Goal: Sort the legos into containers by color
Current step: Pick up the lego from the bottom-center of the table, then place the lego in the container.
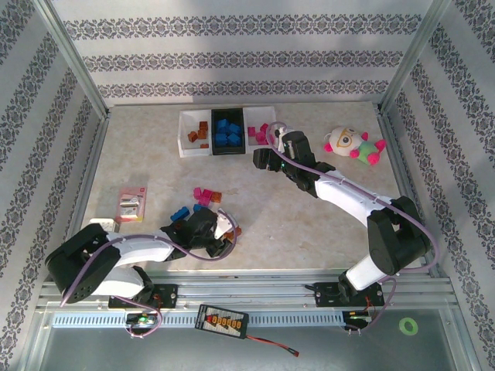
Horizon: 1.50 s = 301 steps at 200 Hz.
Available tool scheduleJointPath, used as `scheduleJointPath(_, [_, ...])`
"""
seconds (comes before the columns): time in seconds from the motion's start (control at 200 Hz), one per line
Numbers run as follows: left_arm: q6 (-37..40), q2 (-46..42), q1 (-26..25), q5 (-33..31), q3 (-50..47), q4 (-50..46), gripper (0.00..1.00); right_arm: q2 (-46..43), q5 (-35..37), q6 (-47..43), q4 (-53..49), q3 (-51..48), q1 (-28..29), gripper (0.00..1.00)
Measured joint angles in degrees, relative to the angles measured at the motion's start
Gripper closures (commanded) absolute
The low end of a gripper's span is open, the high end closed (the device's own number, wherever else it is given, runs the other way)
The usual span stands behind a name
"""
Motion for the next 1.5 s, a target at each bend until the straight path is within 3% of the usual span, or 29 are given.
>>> scheduleJointPath(0.14, [-0.39,1.09,0.04,-1.09,0.39,0.98,0.58,0.0,0.0,0.61,0.0,-0.11,0.0,0.18])
scheduleJointPath(0.46, [-1.49,0.63,0.0,-1.14,0.39,1.31,0.68,0.0,-0.02,1.07,0.02,-0.2,0.0,0.17])
scheduleJointPath(0.609, [-1.66,-1.18,0.0,-0.7,0.39,1.31,0.8,0.0,-0.02,1.25,0.0,-0.2,0.0,0.17])
scheduleJointPath(1.049, [-6.75,-7.78,0.72,-5.49,1.27,-0.17,0.81,-0.02,-0.07,1.27,-0.02,-0.2,0.0,0.17])
scheduleJointPath(1.314, [-14.36,-8.76,11.06,-11.28,10.97,-3.63,0.83,-0.76,-1.27,1.25,-0.07,-0.17,0.02,0.17])
scheduleJointPath(1.503, [-16.59,-1.14,19.76,-16.11,21.44,-4.87,0.84,-0.85,-2.45,0.94,-0.28,-0.02,0.28,0.17])
